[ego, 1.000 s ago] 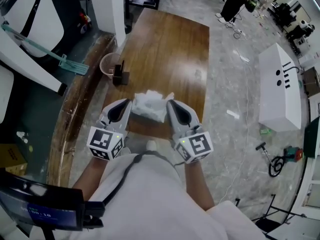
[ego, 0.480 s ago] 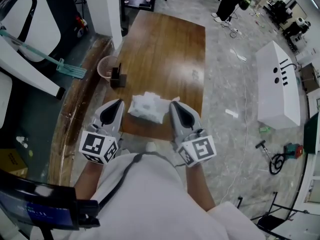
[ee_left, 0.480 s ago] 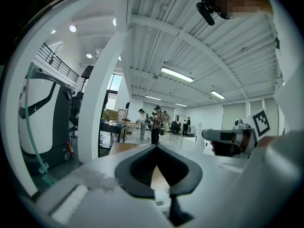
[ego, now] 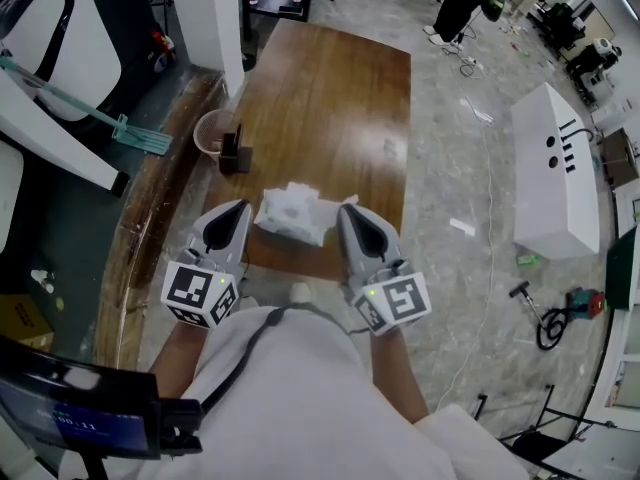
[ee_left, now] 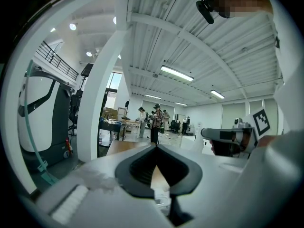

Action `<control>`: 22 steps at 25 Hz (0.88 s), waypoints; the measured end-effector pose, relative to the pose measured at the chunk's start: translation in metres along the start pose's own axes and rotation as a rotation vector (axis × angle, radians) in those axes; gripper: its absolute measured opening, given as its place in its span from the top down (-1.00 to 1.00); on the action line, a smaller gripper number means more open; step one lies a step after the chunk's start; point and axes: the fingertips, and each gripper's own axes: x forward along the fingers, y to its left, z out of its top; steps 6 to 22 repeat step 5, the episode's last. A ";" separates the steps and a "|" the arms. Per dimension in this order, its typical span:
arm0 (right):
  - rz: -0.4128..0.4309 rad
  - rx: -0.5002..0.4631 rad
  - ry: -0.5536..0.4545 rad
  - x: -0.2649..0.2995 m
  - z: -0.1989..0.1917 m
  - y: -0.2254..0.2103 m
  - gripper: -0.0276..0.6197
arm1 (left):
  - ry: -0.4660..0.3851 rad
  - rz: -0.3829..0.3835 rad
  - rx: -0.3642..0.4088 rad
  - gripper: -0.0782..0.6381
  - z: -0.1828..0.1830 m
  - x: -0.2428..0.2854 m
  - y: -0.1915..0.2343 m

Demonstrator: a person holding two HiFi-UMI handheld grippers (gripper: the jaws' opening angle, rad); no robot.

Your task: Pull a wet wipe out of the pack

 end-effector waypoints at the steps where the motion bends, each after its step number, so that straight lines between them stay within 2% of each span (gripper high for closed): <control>1: -0.001 0.002 0.001 0.000 -0.001 -0.001 0.89 | 0.002 0.000 0.000 0.77 -0.001 0.001 0.000; 22: -0.001 0.008 0.008 -0.002 -0.003 -0.004 0.89 | 0.013 0.001 -0.002 0.77 -0.005 0.002 -0.002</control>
